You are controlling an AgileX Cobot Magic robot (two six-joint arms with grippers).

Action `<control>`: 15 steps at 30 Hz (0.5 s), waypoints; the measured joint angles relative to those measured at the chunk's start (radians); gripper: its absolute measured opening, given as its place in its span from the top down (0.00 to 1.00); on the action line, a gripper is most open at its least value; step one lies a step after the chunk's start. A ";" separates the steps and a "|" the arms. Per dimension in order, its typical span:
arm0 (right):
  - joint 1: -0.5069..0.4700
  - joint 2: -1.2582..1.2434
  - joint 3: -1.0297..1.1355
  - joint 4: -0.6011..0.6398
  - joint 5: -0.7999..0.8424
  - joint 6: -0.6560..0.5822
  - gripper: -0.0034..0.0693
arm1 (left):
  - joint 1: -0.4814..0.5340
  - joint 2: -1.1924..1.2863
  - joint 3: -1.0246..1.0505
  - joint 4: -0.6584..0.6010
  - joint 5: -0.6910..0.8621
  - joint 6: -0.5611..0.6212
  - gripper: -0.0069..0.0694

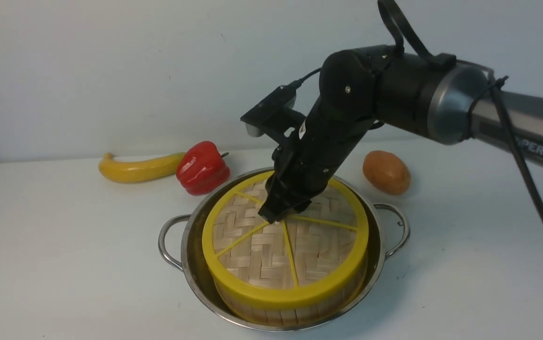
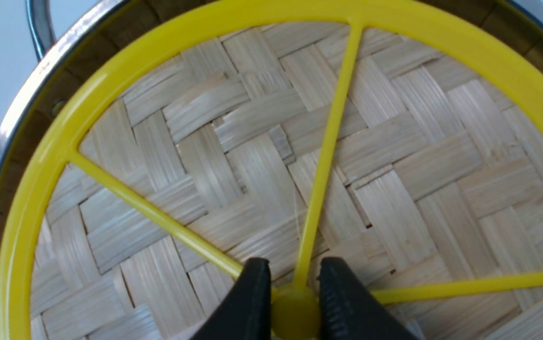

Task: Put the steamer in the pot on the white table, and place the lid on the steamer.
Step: 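Place the bamboo steamer lid onto the steamer basket in the pot with the right gripper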

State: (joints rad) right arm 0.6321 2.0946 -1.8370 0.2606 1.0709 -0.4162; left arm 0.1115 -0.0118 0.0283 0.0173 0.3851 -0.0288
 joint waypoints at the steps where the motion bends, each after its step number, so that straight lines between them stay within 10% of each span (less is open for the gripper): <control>1: 0.000 0.003 -0.007 0.000 -0.005 0.000 0.80 | 0.000 0.000 0.000 0.000 0.000 0.000 0.58; 15: 0.000 0.045 -0.064 -0.011 0.044 0.003 0.80 | 0.000 0.000 0.000 0.000 0.000 0.001 0.58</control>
State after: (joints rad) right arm 0.6321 2.1392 -1.9009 0.2493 1.1146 -0.4132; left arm 0.1115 -0.0118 0.0283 0.0173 0.3851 -0.0279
